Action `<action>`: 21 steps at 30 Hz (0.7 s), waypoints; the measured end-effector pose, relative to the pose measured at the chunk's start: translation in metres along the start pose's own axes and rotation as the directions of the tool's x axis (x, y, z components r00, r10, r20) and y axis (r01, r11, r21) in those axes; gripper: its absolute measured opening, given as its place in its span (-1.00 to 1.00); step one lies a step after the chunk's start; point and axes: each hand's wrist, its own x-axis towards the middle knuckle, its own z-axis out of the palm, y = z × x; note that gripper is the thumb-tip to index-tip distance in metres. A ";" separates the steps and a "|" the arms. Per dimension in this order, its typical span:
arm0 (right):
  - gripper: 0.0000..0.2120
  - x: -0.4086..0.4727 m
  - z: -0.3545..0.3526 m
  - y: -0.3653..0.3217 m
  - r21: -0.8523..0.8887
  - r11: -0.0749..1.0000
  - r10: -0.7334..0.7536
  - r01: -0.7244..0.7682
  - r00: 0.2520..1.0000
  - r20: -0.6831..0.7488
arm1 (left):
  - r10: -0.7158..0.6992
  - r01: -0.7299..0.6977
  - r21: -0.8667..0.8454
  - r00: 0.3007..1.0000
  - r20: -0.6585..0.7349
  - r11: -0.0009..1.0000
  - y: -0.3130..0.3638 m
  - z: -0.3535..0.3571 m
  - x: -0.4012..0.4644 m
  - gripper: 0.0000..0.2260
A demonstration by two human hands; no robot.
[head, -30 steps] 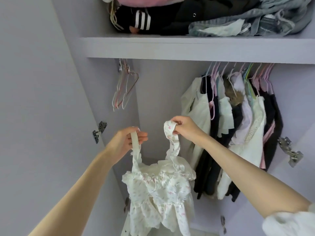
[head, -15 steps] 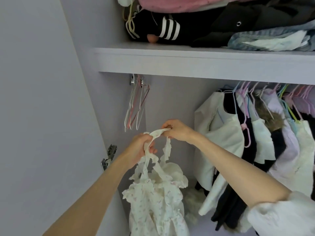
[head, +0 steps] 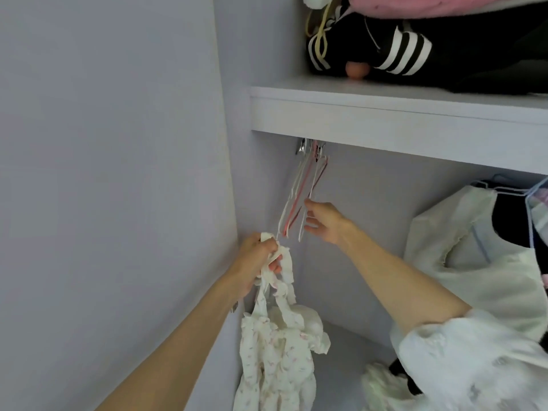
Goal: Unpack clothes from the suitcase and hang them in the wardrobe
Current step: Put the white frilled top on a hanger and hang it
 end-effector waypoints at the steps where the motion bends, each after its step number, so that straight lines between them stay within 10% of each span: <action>1: -0.60 0.004 0.002 0.001 0.021 1.000 0.012 -0.012 1.000 0.007 | 0.001 -0.001 0.013 1.000 -0.007 1.000 0.000 -0.001 0.001 -0.90; 5: -0.96 0.005 0.010 0.000 0.113 0.993 0.033 -0.034 0.999 0.006 | 0.023 -0.023 0.031 1.000 0.001 0.999 0.002 -0.005 0.003 -0.91; 12: -0.80 0.007 0.008 -0.013 0.458 0.888 0.065 -0.038 0.997 -0.042 | -0.022 0.022 0.035 1.000 0.008 0.999 -0.004 -0.008 0.008 -0.89; 21: -0.67 -0.008 -0.023 -0.014 0.132 0.963 -0.179 0.234 0.925 -0.335 | -0.059 0.056 0.073 0.998 0.037 0.996 -0.009 0.002 0.005 -0.86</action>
